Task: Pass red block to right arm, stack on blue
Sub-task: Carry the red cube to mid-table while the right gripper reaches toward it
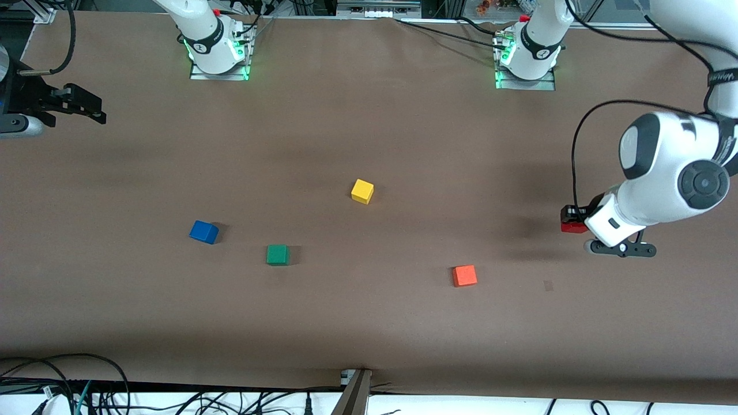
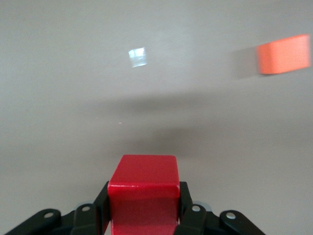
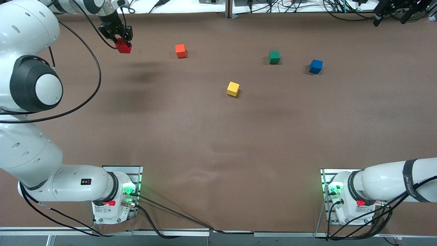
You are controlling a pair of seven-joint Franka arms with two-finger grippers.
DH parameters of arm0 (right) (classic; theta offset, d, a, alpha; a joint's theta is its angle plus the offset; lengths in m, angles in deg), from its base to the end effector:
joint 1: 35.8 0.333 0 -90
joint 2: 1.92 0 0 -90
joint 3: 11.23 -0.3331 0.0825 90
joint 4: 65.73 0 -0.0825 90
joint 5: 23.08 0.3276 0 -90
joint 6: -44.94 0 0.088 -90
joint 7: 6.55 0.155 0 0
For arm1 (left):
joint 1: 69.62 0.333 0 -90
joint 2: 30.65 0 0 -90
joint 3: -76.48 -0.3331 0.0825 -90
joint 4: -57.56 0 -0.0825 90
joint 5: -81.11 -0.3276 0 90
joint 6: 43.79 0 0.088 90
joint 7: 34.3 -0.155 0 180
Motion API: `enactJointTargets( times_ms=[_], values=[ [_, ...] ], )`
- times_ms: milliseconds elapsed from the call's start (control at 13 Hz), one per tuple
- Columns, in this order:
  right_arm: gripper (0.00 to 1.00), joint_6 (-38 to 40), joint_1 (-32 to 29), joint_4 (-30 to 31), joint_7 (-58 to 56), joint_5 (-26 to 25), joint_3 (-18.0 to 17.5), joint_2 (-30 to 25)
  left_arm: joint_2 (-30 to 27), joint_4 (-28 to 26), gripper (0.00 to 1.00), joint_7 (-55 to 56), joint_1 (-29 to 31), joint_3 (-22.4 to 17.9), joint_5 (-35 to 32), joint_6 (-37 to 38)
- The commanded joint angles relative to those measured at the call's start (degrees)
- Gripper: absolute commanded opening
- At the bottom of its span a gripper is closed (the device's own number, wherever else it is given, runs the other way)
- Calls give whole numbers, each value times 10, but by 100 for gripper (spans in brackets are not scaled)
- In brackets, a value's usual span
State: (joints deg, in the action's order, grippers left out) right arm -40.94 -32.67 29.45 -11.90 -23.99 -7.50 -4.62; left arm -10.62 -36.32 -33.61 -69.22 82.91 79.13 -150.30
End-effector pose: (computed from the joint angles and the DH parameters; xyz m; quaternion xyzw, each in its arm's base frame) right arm 0.4671 -0.0082 0.5737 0.9975 0.0414 -0.0579 0.0034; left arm 0.5895 -0.0515 0.3964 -0.9967 0.0503 0.0635 0.0006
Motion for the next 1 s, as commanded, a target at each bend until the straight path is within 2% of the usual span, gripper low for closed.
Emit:
enactJointTargets(
  times_ms=[0,231,462,692,923],
  values=[
    [100,5,-1,-4,5,4,0,-2,-10,33,0,-10,4,55,-1,45],
    [100,7,-1,-4,8,8,3,-1,-10,67,0,-14,4,107,62,68],
    [100,19,-4,0,-2,60,4,12,-3,75,0,-82,-1,124,160,71],
    [100,30,-1,2,0,153,0,55,2,76,0,-152,-3,126,229,70],
    [100,49,3,3,7,286,0,117,14,75,0,-275,7,125,352,61]
  ],
)
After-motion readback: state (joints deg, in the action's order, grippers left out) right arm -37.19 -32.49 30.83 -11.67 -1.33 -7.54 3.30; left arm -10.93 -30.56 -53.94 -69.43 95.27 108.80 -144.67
